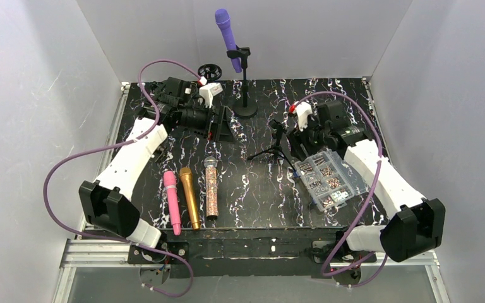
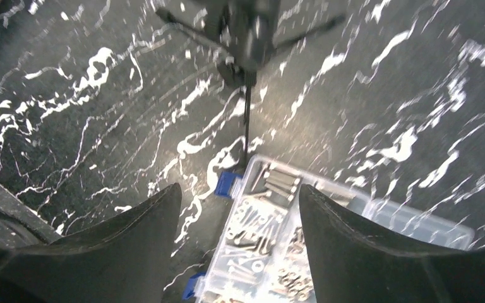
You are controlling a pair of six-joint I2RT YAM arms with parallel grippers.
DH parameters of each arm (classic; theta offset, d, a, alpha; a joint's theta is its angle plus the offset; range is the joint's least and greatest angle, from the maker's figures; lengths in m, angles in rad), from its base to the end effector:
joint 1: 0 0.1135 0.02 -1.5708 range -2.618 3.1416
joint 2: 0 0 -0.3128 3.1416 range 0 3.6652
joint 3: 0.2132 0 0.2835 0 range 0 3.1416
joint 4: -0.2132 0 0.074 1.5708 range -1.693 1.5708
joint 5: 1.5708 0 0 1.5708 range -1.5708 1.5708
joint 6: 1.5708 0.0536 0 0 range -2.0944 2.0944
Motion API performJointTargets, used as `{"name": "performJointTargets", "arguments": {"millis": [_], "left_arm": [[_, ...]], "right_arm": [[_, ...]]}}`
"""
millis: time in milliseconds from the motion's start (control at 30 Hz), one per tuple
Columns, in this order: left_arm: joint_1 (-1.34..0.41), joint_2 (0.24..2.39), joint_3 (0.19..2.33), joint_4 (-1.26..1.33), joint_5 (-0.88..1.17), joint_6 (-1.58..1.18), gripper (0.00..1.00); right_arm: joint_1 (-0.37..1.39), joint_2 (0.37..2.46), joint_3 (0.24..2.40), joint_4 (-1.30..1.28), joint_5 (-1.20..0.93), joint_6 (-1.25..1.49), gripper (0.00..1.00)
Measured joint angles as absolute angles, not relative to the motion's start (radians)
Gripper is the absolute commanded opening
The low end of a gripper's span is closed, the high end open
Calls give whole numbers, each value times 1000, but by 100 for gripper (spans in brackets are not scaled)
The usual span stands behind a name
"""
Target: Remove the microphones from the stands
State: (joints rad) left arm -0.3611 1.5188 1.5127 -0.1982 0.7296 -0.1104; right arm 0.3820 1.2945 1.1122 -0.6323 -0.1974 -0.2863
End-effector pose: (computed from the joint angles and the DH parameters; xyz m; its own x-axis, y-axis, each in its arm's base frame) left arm 0.3548 -0.1722 0.4611 -0.2849 0.0198 -0.9583 0.8478 0.4718 -0.2423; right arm 0.2790 0.1234 0.3311 -0.5091 -0.5029 -0.6985 -0.6611 0.7482 -0.0569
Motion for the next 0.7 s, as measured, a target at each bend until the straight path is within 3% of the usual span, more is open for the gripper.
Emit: {"name": "performJointTargets", "arguments": {"millis": [300,700], "left_arm": [[-361,1490,1510,-223,734,-31,98],[-361,1493,1496,-231,747,7,98]], "right_arm": [[382,1327,1308,-646,-324,-419,85],[382,1489,1341,-583,-375,-419,87]]}}
